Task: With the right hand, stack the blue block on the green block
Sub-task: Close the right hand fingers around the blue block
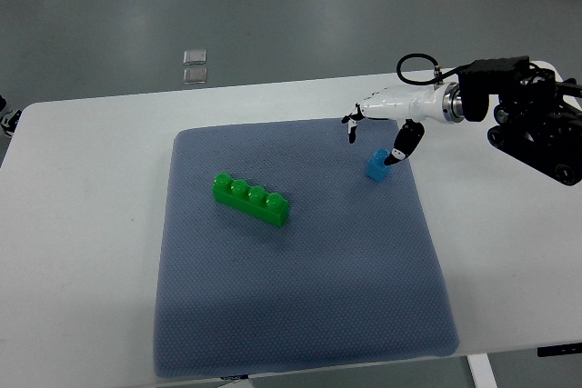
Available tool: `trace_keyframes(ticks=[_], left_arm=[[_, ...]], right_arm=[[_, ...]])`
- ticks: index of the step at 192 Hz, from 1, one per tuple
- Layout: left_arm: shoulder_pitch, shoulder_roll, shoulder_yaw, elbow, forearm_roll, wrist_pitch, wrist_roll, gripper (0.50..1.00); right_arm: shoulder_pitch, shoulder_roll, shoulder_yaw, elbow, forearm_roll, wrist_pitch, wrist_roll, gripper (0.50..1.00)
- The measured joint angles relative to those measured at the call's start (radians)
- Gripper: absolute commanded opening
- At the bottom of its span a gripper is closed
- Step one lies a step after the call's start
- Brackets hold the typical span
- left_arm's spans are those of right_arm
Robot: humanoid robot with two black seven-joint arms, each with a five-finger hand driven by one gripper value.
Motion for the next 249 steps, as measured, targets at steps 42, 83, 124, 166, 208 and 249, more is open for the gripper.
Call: trace_keyframes(ticks=[42, 83, 124, 166, 208, 249], left_arm=[[0.000, 0.000, 0.000, 0.000, 0.000, 0.000, 0.000, 1.000], [0.000, 0.000, 0.001, 0.000, 0.000, 0.000, 0.000, 1.000], [0.000, 0.000, 0.001, 0.000, 0.000, 0.000, 0.000, 1.000], [0.000, 0.000, 0.000, 0.000, 0.000, 0.000, 0.000, 1.000], [0.000, 0.000, 0.000, 0.000, 0.000, 0.000, 0.000, 1.000], [0.000, 0.000, 0.000, 0.000, 0.000, 0.000, 0.000, 1.000]], right_arm=[[-0.022, 0.011, -0.002, -0.009, -0.001, -0.035, -0.001, 0.909], [-0.043, 0.011, -0.031, -0.029, -0.004, -0.100, -0.002, 0.909], [-0.045, 0.009, -0.080, -0.032, -0.017, -0.153, 0.003, 0.909], [-0.044, 0.009, -0.096, -0.049, -0.030, -0.191, 0.005, 0.909], [-0.048, 0.011, -0.119, -0.059, -0.034, -0.219, 0.005, 0.907], [-0.050, 0.011, -0.121, -0.062, -0.035, -0.223, 0.006, 0.899]])
